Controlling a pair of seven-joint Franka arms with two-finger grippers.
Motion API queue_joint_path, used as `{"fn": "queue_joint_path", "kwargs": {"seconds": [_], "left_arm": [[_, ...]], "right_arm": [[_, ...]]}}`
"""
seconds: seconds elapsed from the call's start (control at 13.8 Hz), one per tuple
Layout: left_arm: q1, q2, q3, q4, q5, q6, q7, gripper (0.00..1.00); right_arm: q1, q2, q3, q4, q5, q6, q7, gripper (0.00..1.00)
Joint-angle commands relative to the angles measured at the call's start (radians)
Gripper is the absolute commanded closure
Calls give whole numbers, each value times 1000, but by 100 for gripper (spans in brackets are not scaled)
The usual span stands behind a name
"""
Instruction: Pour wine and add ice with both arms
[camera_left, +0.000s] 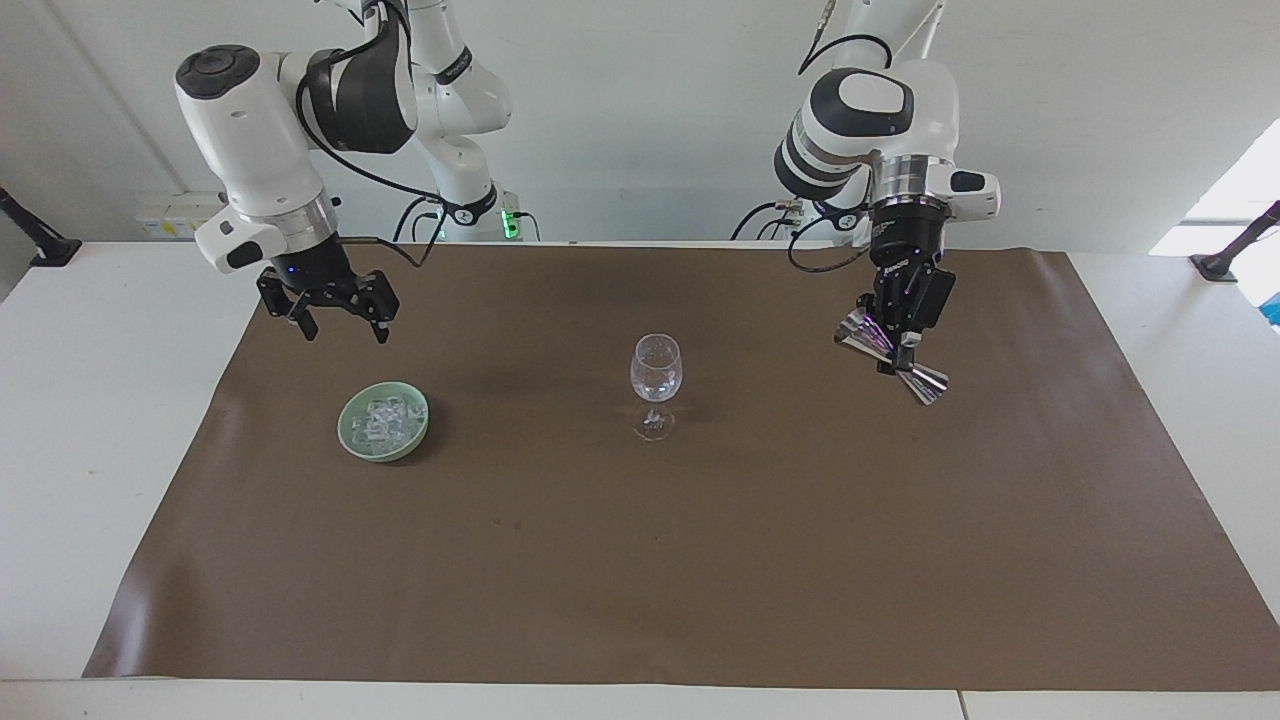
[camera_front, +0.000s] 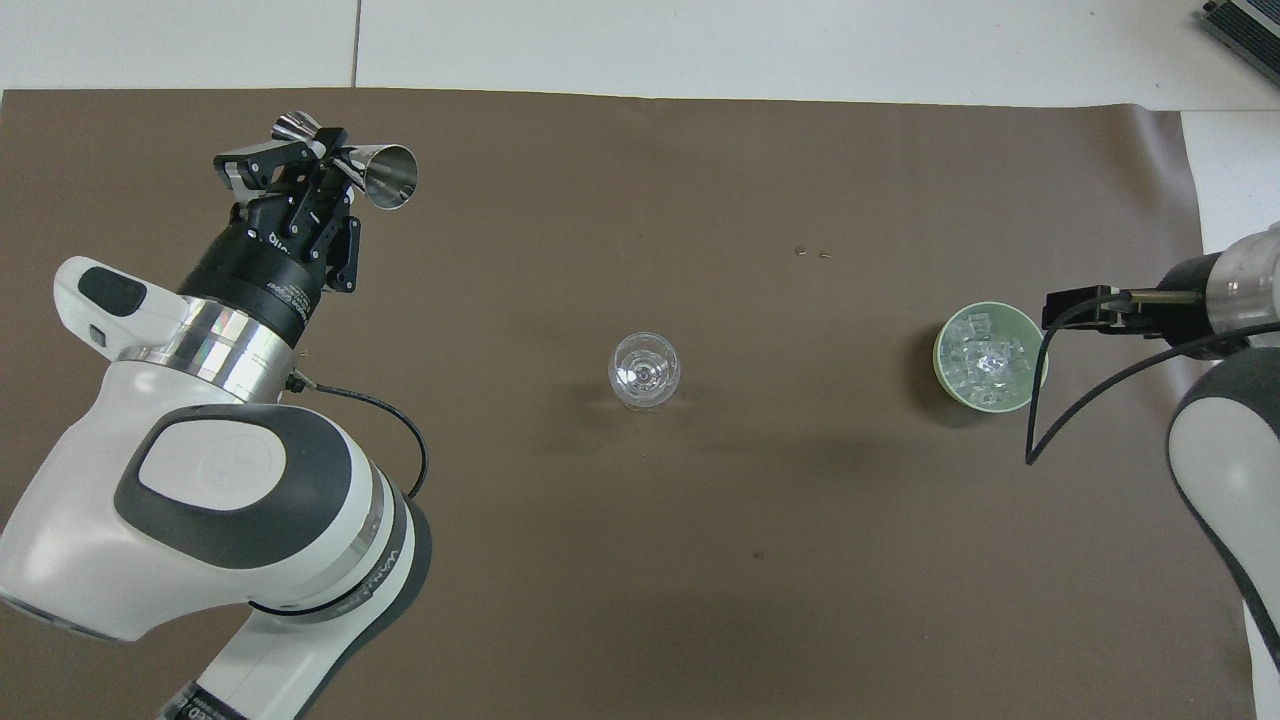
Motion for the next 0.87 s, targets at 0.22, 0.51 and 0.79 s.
{"fn": "queue_joint_path", "kwargs": {"seconds": [0.22,0.51,0.79], "left_arm": [[49,-14,-7,-24,-86,-20,-116,100],[58,-9,-9,-33,-97,-21,-226,100],[76,-9,-9,-68,-122,-46,-321,100]], "right_arm": [[-8,40,0,-88,23,82,-101,0],[-18,58,0,-171,23,216,-127,0],[-18,153,0,-175,22,306,-132,0]]}}
